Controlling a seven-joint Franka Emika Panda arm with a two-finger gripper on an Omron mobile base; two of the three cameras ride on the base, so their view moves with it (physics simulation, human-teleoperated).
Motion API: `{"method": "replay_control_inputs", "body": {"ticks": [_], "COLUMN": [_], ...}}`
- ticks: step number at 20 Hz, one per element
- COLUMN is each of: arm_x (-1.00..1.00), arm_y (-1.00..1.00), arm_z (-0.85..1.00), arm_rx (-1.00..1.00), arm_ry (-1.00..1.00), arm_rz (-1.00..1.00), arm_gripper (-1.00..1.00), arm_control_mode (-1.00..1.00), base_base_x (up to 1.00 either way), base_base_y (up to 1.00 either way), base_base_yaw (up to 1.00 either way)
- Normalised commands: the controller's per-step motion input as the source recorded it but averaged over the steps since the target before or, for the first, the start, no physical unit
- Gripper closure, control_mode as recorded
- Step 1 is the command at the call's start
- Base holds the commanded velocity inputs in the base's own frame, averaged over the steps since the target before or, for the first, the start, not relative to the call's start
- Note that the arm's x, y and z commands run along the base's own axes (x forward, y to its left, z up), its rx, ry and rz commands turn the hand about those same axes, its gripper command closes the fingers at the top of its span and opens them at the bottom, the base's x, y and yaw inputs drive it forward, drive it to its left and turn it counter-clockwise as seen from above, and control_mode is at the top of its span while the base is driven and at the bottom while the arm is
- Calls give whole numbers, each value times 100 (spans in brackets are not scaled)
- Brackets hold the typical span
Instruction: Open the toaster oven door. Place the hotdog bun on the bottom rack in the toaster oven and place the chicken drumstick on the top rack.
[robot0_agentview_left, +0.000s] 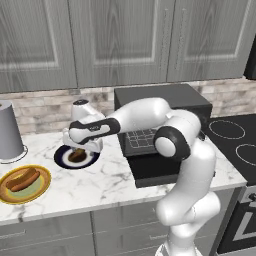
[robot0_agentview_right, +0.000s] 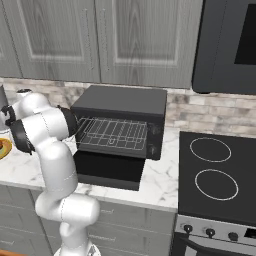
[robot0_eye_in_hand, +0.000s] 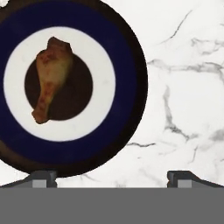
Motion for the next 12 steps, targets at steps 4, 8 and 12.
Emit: {"method": "replay_control_inputs", "body": {"ticks": [4, 8, 12], "arm_x": [18, 39, 42], "arm_y": [0, 0, 3], "arm_z": [-15, -17, -24], "arm_rx": [-1, -1, 0], "arm_ry": [0, 0, 0], "arm_rz": [0, 0, 0], "arm_gripper": [-100, -100, -100], "arm_control_mode": [-100, -100, -100], "base_base_x": [0, 0, 0], "base_base_y": [0, 0, 0], "base_base_yaw": [0, 0, 0]}}
